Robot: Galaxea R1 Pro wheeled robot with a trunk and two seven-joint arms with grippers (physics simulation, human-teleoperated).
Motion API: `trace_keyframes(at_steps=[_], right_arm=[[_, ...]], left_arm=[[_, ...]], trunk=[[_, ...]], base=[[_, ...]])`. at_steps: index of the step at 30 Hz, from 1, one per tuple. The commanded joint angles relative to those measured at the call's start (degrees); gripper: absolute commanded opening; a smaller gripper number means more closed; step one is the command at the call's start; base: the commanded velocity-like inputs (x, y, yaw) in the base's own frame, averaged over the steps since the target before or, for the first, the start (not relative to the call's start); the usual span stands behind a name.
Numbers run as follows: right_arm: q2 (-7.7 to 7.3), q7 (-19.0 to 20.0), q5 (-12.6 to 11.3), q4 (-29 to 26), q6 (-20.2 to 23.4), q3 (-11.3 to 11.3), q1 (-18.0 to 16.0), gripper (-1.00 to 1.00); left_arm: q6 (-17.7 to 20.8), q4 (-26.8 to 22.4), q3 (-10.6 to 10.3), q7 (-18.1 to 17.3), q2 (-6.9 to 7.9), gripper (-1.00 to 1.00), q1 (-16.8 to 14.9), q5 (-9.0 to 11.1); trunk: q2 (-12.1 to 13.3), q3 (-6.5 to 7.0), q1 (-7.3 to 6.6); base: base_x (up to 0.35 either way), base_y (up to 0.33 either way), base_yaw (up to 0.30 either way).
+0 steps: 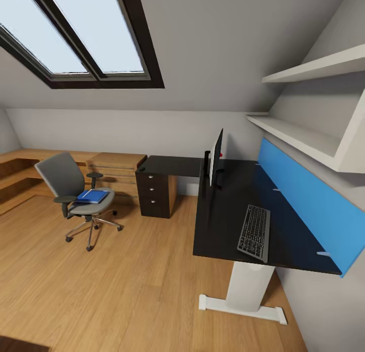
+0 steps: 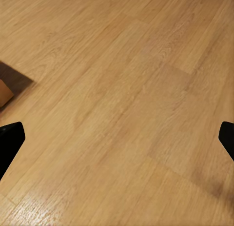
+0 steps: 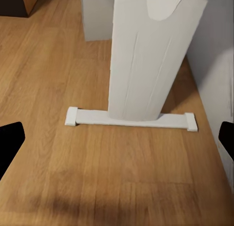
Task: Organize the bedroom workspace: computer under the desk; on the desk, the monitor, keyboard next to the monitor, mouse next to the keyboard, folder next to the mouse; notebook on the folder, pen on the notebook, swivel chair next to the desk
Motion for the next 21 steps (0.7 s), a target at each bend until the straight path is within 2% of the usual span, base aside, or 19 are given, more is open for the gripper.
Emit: trace_keyframes(at_steps=[1, 5, 9, 16, 20, 21], right_arm=[[0.02, -0.20, -0.38, 0.09, -0.18, 0.54, -0.07, 1.00], [0.02, -0.40, -2.42, -0.63, 2.08, 0.28, -0.07, 1.00], [-0.01, -0.43, -3.54, -3.80, 7.60, 0.22, -0.07, 1.00], [-0.49, -0.45, -4.10, -12.69, 23.15, 0.18, -0.07, 1.00], [-2.10, -0.41, -4.26, -18.04, 31.34, 0.12, -0.07, 1.00], [-2.96, -0.40, -4.35, -20.53, 34.60, 0.08, -0.07, 1.00]], left_arm=[[-0.16, 0.02, 0.29, 0.15, -0.02, 1.00, -0.05, -0.32], [-0.16, 0.02, 0.29, 0.14, -0.02, 1.00, -0.05, -0.31], [-0.17, 0.02, 0.32, 0.14, 0.02, 1.00, -0.04, -0.30], [-0.16, 0.02, 0.37, 0.14, 0.13, 1.00, -0.04, -0.29], [-0.16, 0.02, 0.34, 0.14, 0.15, 1.00, -0.04, -0.29], [-0.16, 0.02, 0.34, 0.14, 0.15, 1.00, -0.04, -0.28]], trunk=[[-0.13, -0.13, 0.04], [-0.13, -0.13, 0.04], [-0.13, -0.13, 0.04], [-0.13, -0.13, 0.04], [-0.13, -0.13, 0.04], [-0.13, -0.13, 0.04]], base=[[0.000, 0.000, 0.000], [0.000, 0.000, 0.000], [0.000, 0.000, 0.000], [-0.049, 0.000, 0.000], [-0.220, 0.000, 0.000], [-0.280, 0.000, 0.000]])
